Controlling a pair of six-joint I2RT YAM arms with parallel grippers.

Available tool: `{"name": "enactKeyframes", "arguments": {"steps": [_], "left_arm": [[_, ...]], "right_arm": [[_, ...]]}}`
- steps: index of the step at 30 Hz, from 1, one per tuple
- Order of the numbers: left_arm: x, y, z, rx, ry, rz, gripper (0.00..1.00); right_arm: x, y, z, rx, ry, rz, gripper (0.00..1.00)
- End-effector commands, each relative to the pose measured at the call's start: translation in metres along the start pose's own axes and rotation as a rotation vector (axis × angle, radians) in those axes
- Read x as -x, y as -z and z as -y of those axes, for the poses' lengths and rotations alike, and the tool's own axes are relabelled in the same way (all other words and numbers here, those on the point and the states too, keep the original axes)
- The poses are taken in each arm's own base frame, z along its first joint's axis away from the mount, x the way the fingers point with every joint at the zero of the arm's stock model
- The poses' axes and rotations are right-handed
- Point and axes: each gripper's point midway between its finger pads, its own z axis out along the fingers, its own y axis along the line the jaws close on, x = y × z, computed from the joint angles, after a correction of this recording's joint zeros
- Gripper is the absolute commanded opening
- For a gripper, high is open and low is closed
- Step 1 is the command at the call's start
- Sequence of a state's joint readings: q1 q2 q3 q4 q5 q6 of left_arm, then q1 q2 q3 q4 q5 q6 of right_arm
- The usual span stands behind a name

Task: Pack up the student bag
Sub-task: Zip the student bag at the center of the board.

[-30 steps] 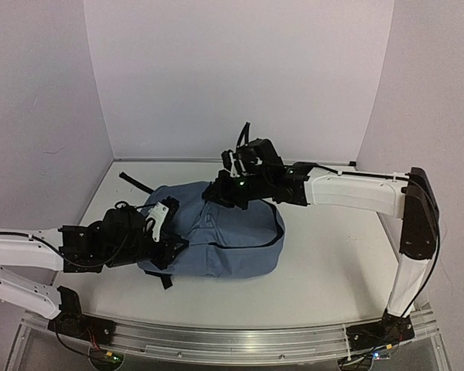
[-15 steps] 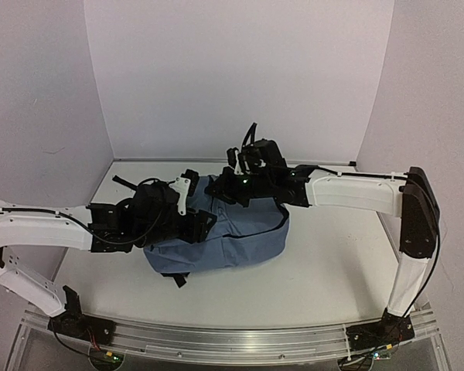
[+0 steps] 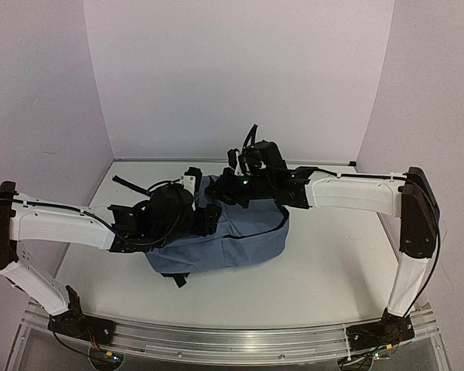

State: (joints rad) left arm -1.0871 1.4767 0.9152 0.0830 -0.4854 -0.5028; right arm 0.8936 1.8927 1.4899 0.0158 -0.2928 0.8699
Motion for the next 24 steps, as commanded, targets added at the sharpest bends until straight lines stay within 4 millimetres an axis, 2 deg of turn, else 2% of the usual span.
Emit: {"name": "enactKeyframes", "arguments": {"steps": [1, 6, 14, 17, 21, 24], "left_arm": [[0.03, -0.006, 0.007, 0.003, 0.066, 0.082, 0.67], [0.019, -0.015, 0.0, 0.049, 0.075, 0.058, 0.46], [0.008, -0.023, -0.003, 0.071, 0.077, 0.037, 0.25], [0.001, -0.023, -0.006, 0.078, 0.089, 0.024, 0.09], [-0.009, -0.02, -0.006, 0.041, 0.087, 0.008, 0.01], [-0.018, -0.016, -0.003, -0.002, 0.061, -0.032, 0.0]], "right_arm": [[0.032, 0.022, -0.052, 0.151, 0.035, 0.122, 0.0], [0.033, 0.023, -0.054, 0.155, 0.033, 0.125, 0.0], [0.033, 0.022, -0.054, 0.157, 0.029, 0.122, 0.0], [0.033, 0.022, -0.052, 0.151, 0.028, 0.126, 0.0], [0.033, 0.021, -0.048, 0.137, 0.026, 0.133, 0.0], [0.035, 0.022, -0.045, 0.123, 0.025, 0.146, 0.0]]}}
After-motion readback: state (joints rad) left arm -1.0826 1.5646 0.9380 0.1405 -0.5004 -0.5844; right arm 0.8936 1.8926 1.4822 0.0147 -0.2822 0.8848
